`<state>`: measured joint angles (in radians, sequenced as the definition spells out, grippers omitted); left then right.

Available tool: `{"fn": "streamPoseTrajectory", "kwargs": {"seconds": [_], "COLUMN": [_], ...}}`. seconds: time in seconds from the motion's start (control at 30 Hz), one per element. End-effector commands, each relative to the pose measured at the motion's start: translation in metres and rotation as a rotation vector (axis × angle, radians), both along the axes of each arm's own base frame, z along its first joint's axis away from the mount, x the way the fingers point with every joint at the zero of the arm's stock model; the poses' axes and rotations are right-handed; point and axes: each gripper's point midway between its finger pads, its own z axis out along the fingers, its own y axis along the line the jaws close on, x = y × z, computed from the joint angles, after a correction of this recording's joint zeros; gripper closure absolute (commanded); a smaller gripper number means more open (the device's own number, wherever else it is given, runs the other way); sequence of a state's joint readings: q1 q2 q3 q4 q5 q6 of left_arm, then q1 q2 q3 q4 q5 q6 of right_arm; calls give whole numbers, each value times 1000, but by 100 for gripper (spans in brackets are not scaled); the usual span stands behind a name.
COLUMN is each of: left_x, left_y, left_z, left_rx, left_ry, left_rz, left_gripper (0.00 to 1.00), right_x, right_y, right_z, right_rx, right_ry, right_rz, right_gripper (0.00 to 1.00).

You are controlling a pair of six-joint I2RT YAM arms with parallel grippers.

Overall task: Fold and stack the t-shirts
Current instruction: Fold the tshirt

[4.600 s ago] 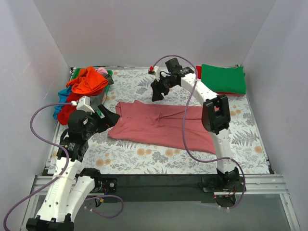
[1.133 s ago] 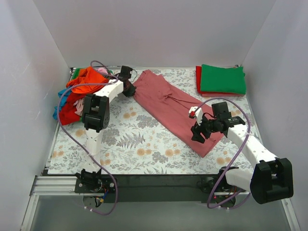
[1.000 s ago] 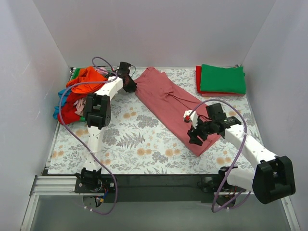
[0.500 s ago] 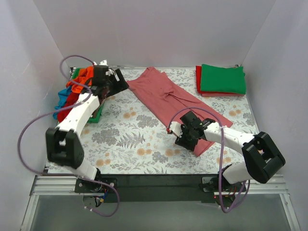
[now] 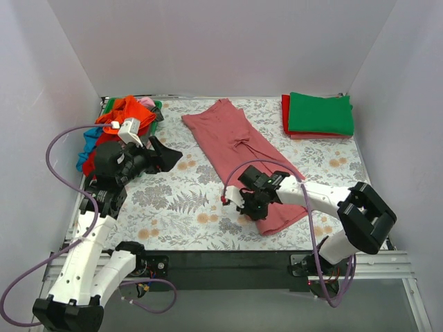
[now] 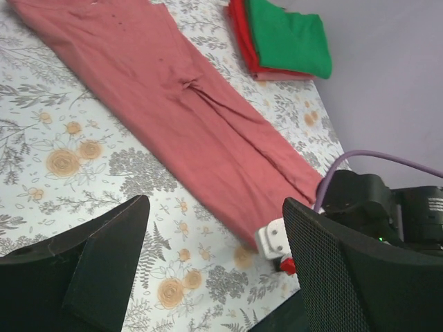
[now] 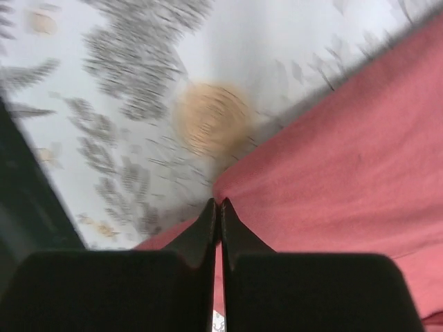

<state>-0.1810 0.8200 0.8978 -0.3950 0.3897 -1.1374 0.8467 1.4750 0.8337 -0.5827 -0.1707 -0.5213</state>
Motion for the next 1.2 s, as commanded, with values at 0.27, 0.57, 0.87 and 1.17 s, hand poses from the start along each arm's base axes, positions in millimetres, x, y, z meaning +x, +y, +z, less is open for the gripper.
{"fn": "streamPoseTrajectory", "kwargs": {"seconds": [0.27,0.57,0.87,1.17], "left_x": [-33,-41,-42,-37], "left_y": [-5,-9,-23,-30], "left_z": [25,11,-13,-37], "left_rx": [-5,-15,-47,-54], "left_ry": [-34,-28,-21,29], "left_rz": [-73,-108,-201,-241], "left_gripper": [23,23,23,23], "right_x": [-59,116,339,419], "right_y": [131,77,24,21], "right_z": [43,125,132,82], "right_rx": [80,371,606,674], "right_ry": [240,86,106,75], "right_rz": [362,-34,-724,-974], "right_gripper": [81,24,7,22]}}
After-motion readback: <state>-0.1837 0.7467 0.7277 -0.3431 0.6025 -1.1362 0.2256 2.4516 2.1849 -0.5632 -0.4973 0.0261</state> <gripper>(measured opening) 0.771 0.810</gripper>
